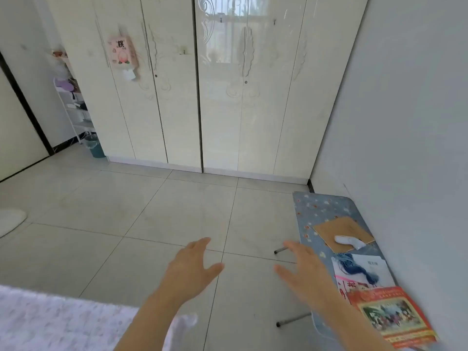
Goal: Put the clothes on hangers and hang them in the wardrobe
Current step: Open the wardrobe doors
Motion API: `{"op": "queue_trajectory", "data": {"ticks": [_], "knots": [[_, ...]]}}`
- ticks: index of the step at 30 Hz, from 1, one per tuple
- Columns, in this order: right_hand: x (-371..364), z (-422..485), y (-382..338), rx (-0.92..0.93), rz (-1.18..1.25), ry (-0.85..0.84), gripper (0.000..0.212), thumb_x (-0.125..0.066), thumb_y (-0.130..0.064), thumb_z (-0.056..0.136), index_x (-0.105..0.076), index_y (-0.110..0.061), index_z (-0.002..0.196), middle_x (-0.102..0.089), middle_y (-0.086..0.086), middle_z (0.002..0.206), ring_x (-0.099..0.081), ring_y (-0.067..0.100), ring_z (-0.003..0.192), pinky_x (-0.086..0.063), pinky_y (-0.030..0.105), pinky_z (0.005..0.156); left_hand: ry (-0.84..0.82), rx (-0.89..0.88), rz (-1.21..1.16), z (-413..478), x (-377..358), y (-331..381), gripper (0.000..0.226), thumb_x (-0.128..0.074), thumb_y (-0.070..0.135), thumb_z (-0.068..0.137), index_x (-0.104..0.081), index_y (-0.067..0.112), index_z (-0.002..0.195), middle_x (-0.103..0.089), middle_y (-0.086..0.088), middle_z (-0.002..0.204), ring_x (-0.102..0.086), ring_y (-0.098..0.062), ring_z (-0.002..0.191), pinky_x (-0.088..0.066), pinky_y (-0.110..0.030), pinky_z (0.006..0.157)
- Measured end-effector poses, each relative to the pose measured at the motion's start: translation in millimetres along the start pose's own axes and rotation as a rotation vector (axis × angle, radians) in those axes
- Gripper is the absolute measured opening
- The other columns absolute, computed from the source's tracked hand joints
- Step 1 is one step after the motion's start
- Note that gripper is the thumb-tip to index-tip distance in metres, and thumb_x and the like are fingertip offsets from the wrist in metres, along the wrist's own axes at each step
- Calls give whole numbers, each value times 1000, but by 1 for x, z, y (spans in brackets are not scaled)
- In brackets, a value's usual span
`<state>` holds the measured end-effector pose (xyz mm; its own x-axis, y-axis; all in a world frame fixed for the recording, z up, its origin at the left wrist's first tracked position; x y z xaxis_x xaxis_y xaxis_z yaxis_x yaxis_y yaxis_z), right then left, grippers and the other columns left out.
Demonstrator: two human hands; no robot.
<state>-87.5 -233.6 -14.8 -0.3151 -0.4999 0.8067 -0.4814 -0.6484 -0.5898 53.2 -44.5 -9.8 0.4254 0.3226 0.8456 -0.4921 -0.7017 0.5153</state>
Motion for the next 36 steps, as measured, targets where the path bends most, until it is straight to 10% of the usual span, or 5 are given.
{"op": "queue_trajectory", "data": {"ticks": [36], "knots": [[-16, 763, -37, -48, -50, -49, 55, -56, -40, 88, -36, -25, 137, -40, -3, 135, -38, 14, 125, -33, 25, 100, -13, -49, 102, 757, 146, -29, 63, -48, 51, 89, -28, 26, 142, -31, 7, 147, -30, -14, 133, -30, -31, 105]]}}
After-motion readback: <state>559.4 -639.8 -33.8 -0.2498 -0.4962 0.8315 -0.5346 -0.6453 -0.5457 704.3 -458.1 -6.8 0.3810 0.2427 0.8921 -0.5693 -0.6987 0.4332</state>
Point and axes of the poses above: each hand's wrist, its own z-axis towards the middle knuckle, its own x-axis out of the back of the hand, y = z × x, the point moved 7 cm from there along z, towards the middle knuckle
